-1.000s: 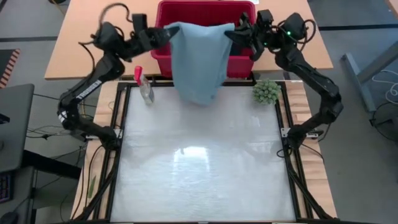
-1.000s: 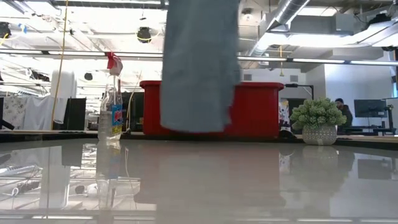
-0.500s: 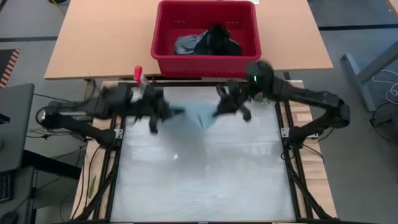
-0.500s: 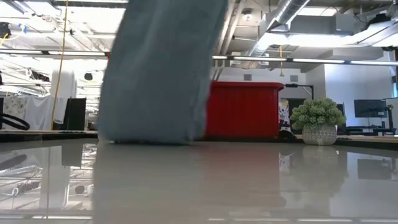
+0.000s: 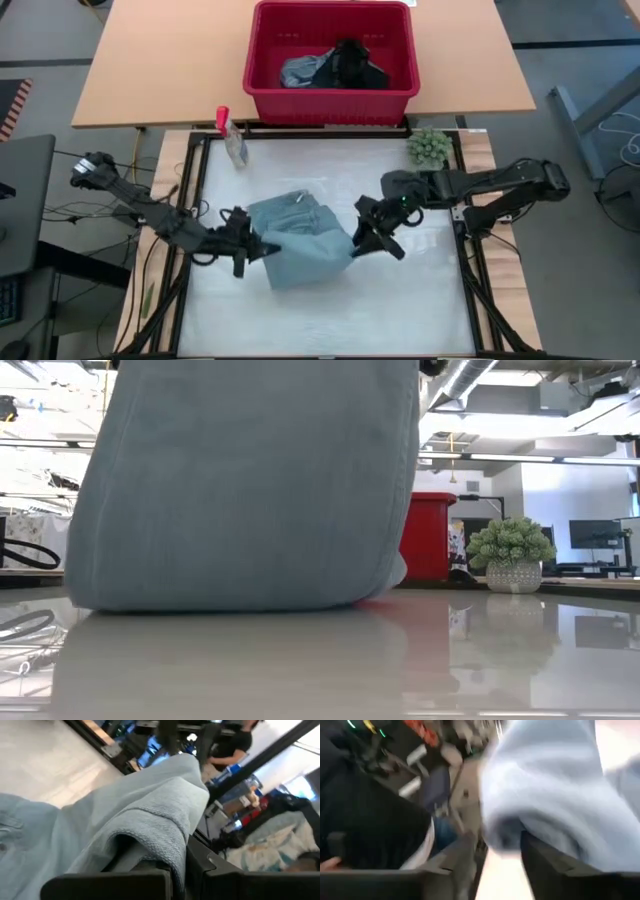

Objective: Fold Laundry from Bin
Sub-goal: Fold the blue pants from the red laundry bin

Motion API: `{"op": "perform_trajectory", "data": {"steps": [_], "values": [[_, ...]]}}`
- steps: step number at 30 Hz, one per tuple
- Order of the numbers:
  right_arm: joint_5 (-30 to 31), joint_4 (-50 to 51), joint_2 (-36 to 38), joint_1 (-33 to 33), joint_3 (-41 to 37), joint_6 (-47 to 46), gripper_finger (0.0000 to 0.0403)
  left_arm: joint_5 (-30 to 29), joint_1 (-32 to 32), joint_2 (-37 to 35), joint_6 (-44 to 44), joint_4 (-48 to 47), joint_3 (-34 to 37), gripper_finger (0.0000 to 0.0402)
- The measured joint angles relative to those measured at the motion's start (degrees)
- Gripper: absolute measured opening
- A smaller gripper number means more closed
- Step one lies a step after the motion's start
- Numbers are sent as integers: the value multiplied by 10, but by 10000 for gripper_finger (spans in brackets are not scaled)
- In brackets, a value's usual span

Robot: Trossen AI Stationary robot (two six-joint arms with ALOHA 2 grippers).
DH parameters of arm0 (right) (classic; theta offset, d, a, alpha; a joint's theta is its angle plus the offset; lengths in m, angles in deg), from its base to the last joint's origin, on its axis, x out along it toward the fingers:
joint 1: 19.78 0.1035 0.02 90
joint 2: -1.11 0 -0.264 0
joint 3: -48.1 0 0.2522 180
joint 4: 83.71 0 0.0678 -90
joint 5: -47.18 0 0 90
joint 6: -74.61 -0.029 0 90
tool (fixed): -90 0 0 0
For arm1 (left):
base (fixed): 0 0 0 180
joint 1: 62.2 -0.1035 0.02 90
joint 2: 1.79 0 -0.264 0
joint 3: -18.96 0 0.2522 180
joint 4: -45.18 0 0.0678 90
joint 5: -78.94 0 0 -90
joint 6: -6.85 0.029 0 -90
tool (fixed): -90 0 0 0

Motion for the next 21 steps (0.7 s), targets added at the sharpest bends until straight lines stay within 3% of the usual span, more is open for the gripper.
{"op": "perform_trajectory", "data": {"steps": [5,12,18,21], "values": [[-33,138,12,13,0,14,262,72,8,23,-8,2,0,0],[29,273,9,34,0,55,274,226,9,70,-59,-37,0,0],[77,249,9,8,-10,59,275,254,9,71,-74,-32,0,0],[80,166,9,-18,-19,63,275,253,9,71,-75,-26,0,0]]}}
